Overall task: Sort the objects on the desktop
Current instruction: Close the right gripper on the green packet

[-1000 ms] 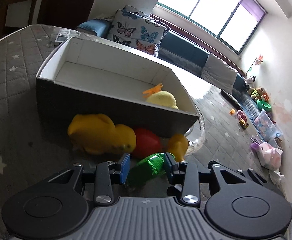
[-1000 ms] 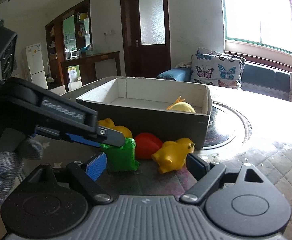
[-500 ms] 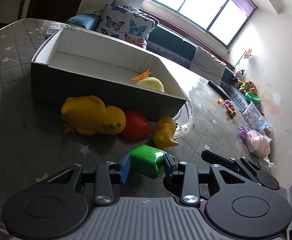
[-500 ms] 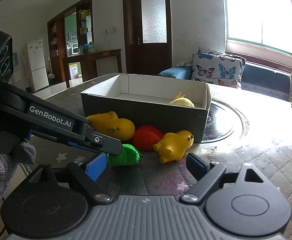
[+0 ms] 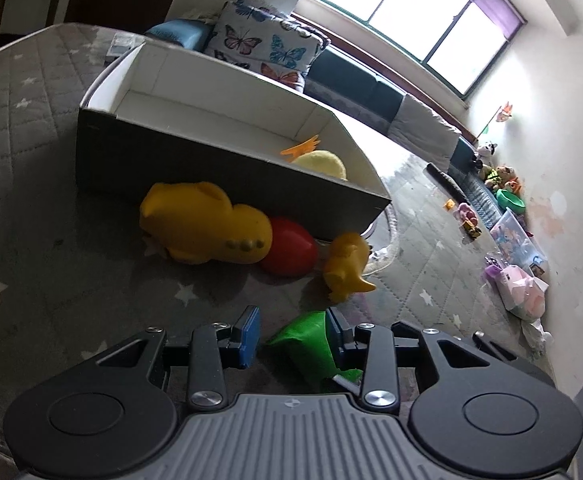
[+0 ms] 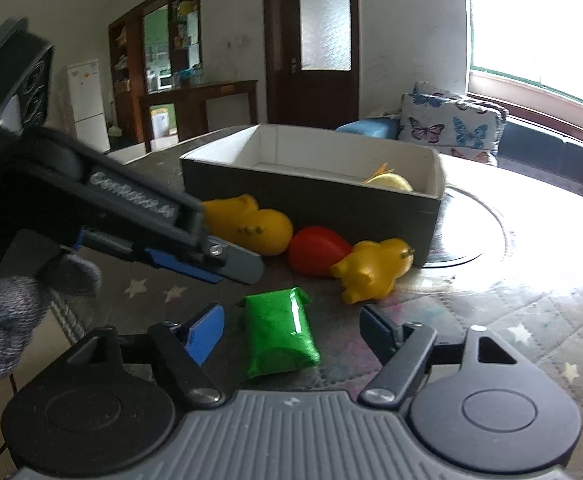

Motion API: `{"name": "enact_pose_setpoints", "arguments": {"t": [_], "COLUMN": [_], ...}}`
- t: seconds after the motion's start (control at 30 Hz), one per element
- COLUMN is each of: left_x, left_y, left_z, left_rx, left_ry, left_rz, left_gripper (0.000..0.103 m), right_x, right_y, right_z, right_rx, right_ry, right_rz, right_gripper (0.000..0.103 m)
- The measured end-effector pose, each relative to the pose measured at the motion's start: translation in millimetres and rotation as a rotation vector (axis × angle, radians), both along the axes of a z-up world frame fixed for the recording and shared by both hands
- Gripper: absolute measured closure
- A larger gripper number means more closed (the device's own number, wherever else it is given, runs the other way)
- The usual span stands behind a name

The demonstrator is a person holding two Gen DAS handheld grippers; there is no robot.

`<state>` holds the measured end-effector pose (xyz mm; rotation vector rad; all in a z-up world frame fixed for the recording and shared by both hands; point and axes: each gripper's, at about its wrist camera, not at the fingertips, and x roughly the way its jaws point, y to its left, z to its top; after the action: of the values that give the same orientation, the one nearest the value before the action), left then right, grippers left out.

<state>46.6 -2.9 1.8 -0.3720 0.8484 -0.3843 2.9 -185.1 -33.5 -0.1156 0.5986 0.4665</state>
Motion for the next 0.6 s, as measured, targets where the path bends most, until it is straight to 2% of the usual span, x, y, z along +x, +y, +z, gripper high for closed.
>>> {"name": "enact_pose_setpoints", "arguments": {"t": [0.03,0.27,0.33,0.43,0.6], "left_x": [0.6,2.1,1.4,0.4,-1.6], "left_y": [-0.6,-6.9,-9.2,-11.8,-12.8], "left_z": [-0.5,-5.5,-8.0,-10.8,-11.2], "left_rx": [-0.003,-0.015,-0.012,0.005,-0.005], "left_ry": [0.001,0.010,0.018,0.029,0.044], "left_rz": [-0.003,-0.018,-0.021,-0.009,0.021], "left_gripper": [0.065,0.065,0.065,0.065,0.065], "right_x": [0.6,4.5,5.7,6.2,6.2], "right_y": [2.0,12.3,13.2,12.8,11.9], "right_z": [-1.6,-11.1,-13.9,-17.5,-20.2], "right_rx": [-0.004,-0.044,-0.052,-0.068,-0.072], "right_ry": [0.004,0.016,0.023,0.024,0.023], "right_rz": [0.007,0.036,0.037,0.033,0.032], "right_gripper": [0.033,0.047,0.055,0.061,0.062]}}
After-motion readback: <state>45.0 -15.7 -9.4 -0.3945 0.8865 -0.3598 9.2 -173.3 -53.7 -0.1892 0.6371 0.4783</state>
